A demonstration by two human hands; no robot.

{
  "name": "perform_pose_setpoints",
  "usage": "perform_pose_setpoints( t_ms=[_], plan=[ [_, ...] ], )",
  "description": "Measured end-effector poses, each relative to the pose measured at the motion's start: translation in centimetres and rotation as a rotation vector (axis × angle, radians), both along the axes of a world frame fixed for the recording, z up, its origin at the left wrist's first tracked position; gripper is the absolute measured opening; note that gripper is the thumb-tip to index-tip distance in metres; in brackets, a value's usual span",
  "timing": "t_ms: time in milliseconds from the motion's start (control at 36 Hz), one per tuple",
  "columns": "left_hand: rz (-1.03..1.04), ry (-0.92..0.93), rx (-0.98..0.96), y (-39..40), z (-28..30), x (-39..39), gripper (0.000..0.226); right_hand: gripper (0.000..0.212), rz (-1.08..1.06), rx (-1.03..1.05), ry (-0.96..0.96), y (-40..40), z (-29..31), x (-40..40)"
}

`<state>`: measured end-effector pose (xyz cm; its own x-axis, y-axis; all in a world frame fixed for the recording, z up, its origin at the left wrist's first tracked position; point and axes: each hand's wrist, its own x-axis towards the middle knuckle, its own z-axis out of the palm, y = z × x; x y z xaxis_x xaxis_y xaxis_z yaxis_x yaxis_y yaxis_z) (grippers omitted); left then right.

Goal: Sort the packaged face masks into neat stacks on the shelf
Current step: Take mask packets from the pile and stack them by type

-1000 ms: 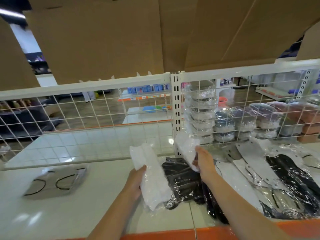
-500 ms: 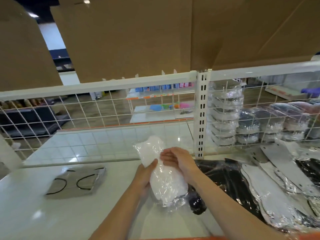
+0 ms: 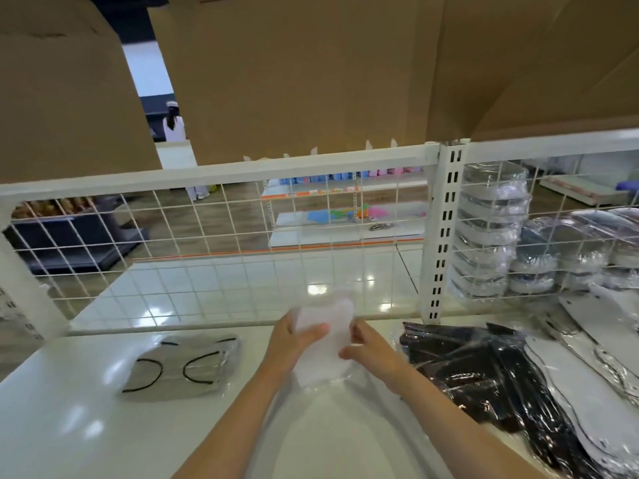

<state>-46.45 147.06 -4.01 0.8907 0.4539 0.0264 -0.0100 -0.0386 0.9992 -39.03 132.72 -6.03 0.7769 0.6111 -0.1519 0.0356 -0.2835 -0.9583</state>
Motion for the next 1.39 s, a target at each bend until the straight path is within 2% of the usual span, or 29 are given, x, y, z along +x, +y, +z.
perform_pose_setpoints(
  t_ms=[83,111,194,250,306,361,417,500,583,694,778,889,1000,1139,1194,1250,1278,1333,1389],
  plan=[
    [0.049,0.033,-0.047,-0.3,-0.6,0.2,0.03,0.048,0.029,-0.035,0.009,0.3,-0.4,-0.2],
    [0.082,0.037,-0.098,-0.3,-0.7,0.3,0.034,0.049,0.017,-0.052,0.008,0.4,-0.6,-0.2],
    [0.169,-0.038,-0.422,0.1,-0.4,0.5,0.054,0.038,-0.088,-0.051,0.025,0.6,-1.0,0.1],
    [0.187,-0.103,-0.577,0.4,0.0,0.6,0.047,0.024,-0.147,0.036,0.106,0.6,-0.9,0.3],
    [0.215,-0.148,-0.683,0.7,0.1,0.6,0.033,0.012,-0.182,0.179,0.269,0.4,-0.5,0.2],
    [0.205,-0.164,-0.729,1.1,-0.1,0.6,0.045,0.008,-0.169,0.287,0.413,0.4,-0.4,0.1],
    [0.174,-0.163,-0.735,1.4,-0.4,0.5,0.057,0.016,-0.096,0.35,0.476,0.6,-0.7,0.0],
    [0.197,-0.153,-0.696,2.0,-0.9,0.3,0.045,0.023,-0.163,0.307,0.373,0.8,-0.6,0.0],
    [0.276,-0.164,-0.642,3.6,-1.6,-0.3,0.03,0.02,-0.26,0.212,0.173,0.4,-0.5,1.2],
    [0.294,-0.124,-0.398,5.6,-2.3,-1.7,0.043,0.045,-0.197,-0.026,-0.058,-1.2,-0.9,2.9],
    [0.258,-0.012,-0.214,5.5,-3.5,-2.4,0.049,0.035,-0.215,-0.037,0.005,-2.2,-1.1,3.0],
    [0.209,0.066,-0.046,4.5,-5.3,-2.1,0.059,0.033,-0.307,-0.038,0.061,-2.4,-2.4,2.5],
    [0.133,0.14,0.076,3.6,-6.6,-2.2,0.047,0.026,-0.322,-0.117,-0.007,-2.0,-3.8,2.0],
    [0.123,0.214,0.424,3.0,-7.0,-2.0,0.026,0.023,-0.277,-0.249,-0.114,-1.3,-4.5,1.9],
    [0.15,0.24,0.41,3.3,-6.7,-1.7,0.029,0.023,-0.237,-0.283,-0.119,-1.0,-4.3,2.0],
    [0.21,0.271,0.345,3.9,-6.2,-1.5,0.034,0.01,-0.198,-0.329,-0.108,-0.5,-3.9,2.1],
    [0.246,0.298,0.342,4.3,-5.9,-1.4,0.037,0.016,-0.171,-0.368,-0.116,-0.2,-3.8,2.2],
    [0.299,0.359,0.418,5.0,-5.5,-1.3,0.046,0.024,-0.132,-0.467,-0.147,0.6,-3.9,2.3],
    [0.334,0.435,0.587,5.7,-5.1,-1.3,0.055,0.017,-0.129,-0.543,-0.167,1.4,-3.7,2.3]
  ],
)
